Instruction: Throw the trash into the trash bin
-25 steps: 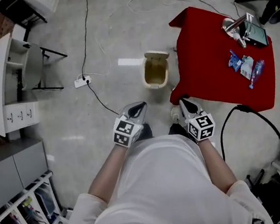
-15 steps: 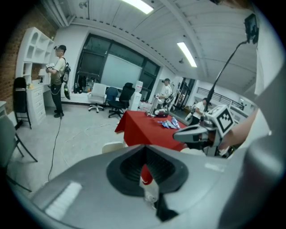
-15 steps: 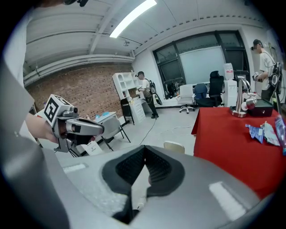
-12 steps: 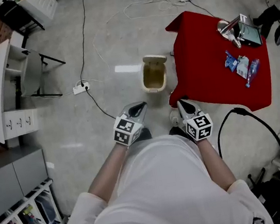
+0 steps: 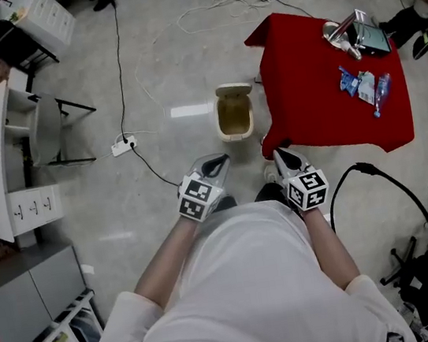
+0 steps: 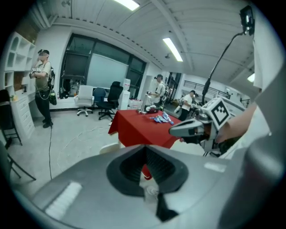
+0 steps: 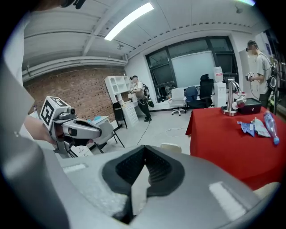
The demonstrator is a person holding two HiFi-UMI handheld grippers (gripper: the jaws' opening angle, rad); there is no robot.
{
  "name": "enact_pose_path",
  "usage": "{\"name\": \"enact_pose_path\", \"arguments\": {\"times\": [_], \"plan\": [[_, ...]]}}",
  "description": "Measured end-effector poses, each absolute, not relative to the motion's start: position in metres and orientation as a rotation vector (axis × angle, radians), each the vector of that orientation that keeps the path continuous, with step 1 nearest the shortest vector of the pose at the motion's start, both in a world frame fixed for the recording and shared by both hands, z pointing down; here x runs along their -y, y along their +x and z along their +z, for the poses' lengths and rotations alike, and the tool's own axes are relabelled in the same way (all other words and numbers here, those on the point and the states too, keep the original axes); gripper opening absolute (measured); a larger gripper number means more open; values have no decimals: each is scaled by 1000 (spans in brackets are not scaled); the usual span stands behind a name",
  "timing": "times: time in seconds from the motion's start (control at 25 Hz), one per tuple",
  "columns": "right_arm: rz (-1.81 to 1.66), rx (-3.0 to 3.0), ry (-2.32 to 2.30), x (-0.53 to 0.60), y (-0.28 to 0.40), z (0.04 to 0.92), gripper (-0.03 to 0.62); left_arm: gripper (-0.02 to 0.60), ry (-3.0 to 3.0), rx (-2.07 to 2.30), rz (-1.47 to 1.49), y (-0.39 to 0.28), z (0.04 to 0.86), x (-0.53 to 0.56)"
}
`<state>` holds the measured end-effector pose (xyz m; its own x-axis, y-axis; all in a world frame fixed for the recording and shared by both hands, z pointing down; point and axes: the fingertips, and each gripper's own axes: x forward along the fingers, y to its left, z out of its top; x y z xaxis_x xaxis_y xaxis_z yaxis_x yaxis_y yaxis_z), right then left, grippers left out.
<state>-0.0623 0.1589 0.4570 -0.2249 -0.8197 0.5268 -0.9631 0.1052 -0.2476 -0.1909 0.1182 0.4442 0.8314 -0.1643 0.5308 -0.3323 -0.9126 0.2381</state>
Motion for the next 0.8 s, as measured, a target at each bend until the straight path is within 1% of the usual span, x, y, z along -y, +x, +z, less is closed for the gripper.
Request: {"name": "enact_pose_path", "arguments": {"times": [0.32,0.48,0.8], "plan": [[819,2092,1869,-173,-27,451,2,4,2739,252,758,-147,442,-121],[828,2084,1877,-177,3,445,2,4,2769,257,696,-111,425,-117],[821,2101,1867,-173,74,438,2,5,2778,280,685,-34,413,-111]]}}
